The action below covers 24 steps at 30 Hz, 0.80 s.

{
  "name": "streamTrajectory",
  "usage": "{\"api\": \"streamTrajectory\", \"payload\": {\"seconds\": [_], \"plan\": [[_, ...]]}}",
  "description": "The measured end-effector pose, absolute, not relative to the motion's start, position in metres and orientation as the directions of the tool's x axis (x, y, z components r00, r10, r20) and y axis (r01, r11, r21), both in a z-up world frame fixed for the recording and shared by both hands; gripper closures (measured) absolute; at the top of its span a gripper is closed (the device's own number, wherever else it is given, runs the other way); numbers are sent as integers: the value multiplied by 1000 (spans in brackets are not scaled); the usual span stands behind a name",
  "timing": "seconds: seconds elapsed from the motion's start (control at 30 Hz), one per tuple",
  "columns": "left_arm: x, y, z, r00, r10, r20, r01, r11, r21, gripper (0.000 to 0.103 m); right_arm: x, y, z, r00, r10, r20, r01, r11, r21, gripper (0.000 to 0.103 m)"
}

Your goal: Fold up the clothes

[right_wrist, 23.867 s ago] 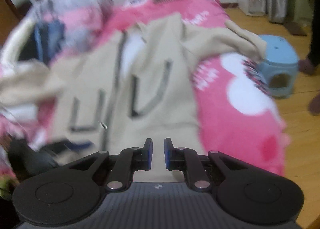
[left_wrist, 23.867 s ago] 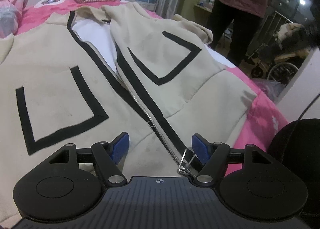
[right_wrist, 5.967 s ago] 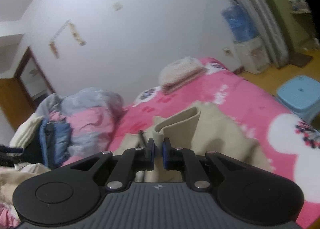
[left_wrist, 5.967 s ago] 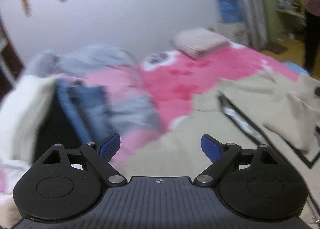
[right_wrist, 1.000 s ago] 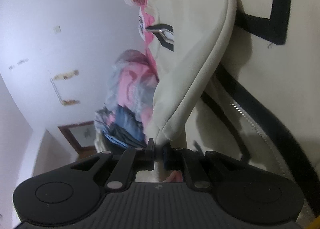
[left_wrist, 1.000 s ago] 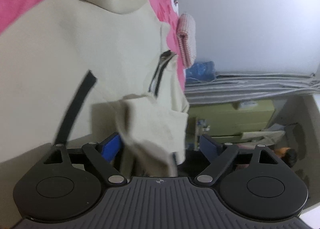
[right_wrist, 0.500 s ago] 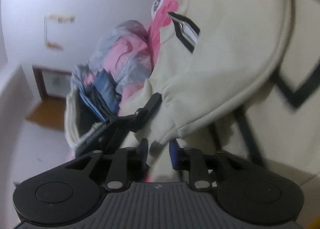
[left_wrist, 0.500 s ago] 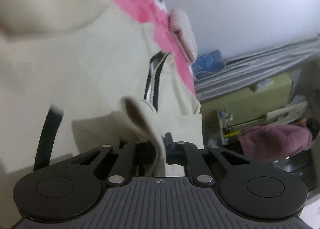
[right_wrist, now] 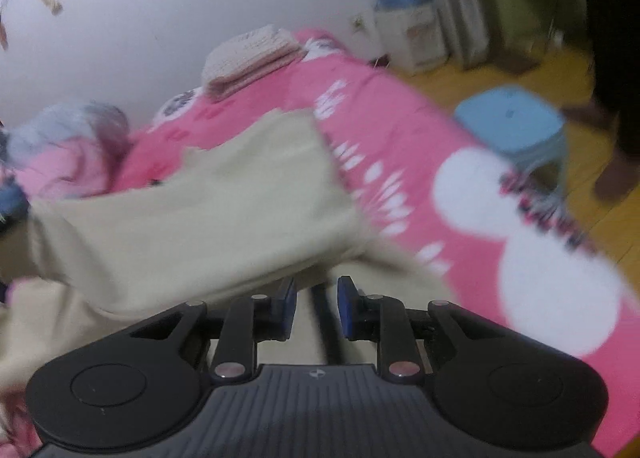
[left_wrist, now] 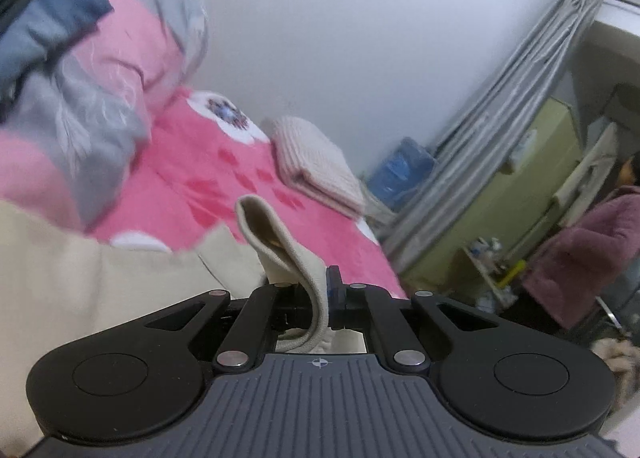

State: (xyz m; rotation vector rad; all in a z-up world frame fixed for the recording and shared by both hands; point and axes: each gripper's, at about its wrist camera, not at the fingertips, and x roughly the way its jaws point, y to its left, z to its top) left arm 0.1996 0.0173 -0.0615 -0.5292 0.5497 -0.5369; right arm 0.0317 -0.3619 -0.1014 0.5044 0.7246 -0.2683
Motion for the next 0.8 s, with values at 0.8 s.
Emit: {"api": "streamTrajectory", "payload": {"seconds": [0.8], "plan": [[220, -37, 12, 666, -745, -18, 519, 481, -707, 100, 40, -349, -99, 738, -171, -653, 137, 985, -103, 68]]}}
